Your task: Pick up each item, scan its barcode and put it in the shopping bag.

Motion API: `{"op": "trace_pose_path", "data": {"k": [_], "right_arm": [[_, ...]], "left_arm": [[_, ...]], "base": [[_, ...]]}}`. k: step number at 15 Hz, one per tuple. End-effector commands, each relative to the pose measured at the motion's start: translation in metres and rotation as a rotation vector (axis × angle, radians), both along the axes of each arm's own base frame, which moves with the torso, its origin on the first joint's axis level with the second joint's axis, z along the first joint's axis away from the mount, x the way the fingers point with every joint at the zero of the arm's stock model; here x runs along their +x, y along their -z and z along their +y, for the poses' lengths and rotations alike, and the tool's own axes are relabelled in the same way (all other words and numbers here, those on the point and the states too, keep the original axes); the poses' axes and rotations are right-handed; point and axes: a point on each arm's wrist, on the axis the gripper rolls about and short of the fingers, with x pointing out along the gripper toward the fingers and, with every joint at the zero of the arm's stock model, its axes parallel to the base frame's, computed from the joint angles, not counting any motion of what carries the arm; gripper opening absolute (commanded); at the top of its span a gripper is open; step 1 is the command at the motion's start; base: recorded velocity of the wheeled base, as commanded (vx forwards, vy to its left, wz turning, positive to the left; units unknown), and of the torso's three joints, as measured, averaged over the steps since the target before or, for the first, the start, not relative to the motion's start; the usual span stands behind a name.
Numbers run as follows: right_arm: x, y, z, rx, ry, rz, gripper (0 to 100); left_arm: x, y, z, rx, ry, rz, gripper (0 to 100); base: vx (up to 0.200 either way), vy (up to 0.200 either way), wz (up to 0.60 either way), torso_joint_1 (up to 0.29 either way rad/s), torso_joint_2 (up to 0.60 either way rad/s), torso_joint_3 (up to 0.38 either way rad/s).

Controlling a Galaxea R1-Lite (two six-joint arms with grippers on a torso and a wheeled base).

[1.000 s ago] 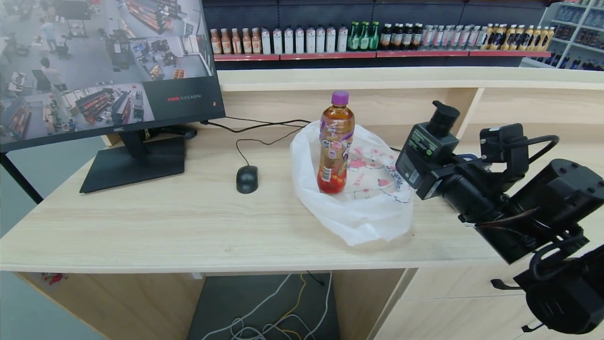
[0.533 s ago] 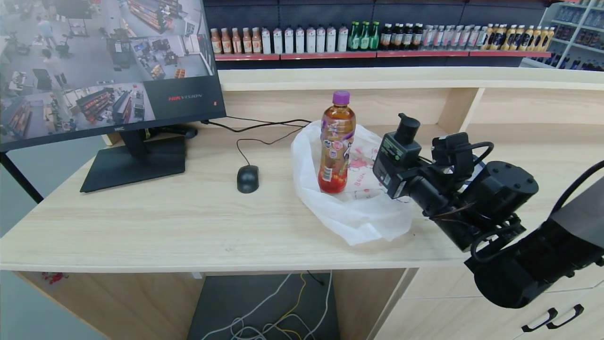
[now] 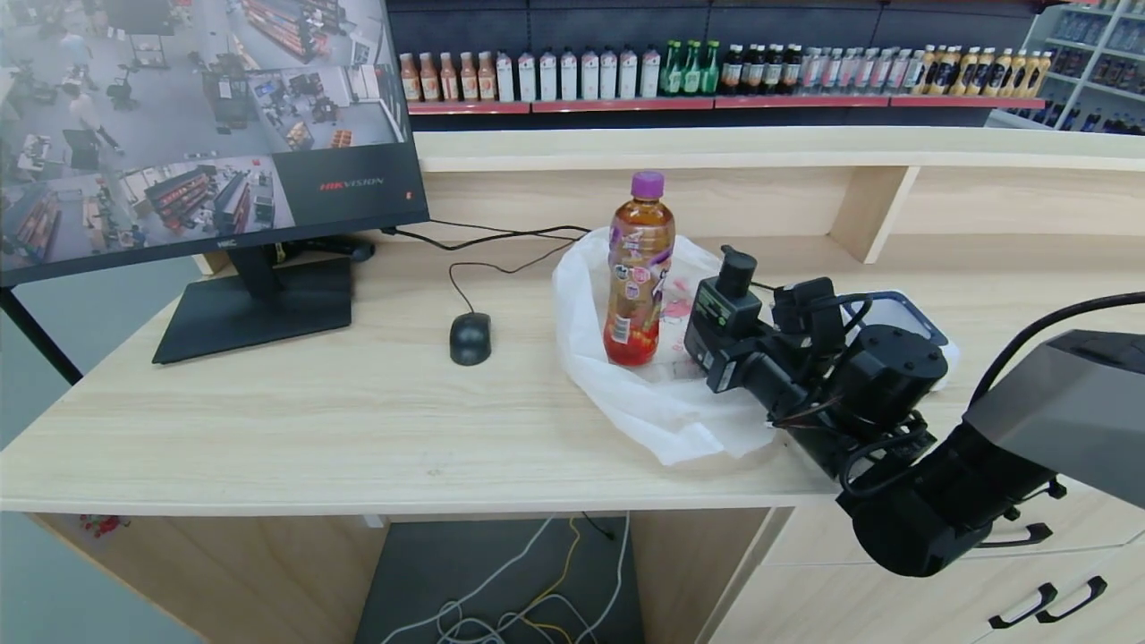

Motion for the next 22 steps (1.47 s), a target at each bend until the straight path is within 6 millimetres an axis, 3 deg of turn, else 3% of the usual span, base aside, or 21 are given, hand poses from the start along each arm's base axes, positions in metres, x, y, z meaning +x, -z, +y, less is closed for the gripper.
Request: {"op": "trace_pose_path", "data": {"k": [1,18,19,22], "right_arm": [[0.006,0.015,0.002,-0.013,0.002,0.033,0],[0.010,0.027,0.007,-0.025,-0.007,0.055,0],[0.011,0.025,0.008,-0.022,-0.007,0.048,100],[0.010,0.021,0.007,-0.017,-0.007,0.038,100]], "left_arm": [[0.000,0.000,0.000,-0.001,-0.001,0.000,100],[0.000,0.000,0.000,-0.004,-0.001,0.000,100],[0.000,0.000,0.000,-0.004,-0.001,0.000,100],[0.000,0.000,0.000,-0.004,-0.001,0.000,100]], "base": [[0.000,0.000,0.00,0.000,0.00,0.000],[0.000,0.000,0.00,0.000,0.00,0.000],[0.000,0.000,0.00,0.000,0.00,0.000],[0.000,0.000,0.00,0.000,0.00,0.000]]}}
